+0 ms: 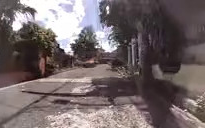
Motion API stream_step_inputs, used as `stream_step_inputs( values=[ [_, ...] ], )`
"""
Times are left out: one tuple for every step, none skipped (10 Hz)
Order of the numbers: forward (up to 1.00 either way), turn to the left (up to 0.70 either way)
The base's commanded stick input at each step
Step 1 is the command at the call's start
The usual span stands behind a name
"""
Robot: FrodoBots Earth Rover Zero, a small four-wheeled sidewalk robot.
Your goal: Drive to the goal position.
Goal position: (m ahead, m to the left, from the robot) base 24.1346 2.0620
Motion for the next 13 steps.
stream_step_inputs(
  values=[
    [0.85, 0.00],
    [0.85, 0.00],
    [0.85, 0.00],
    [0.76, 0.00],
    [0.70, 0.00],
    [0.70, 0.00],
    [0.70, 0.00],
    [0.70, 0.00],
    [0.70, 0.00],
    [0.70, 0.00],
    [0.70, 0.00],
    [0.70, 0.00],
    [0.70, 0.00]
  ],
)
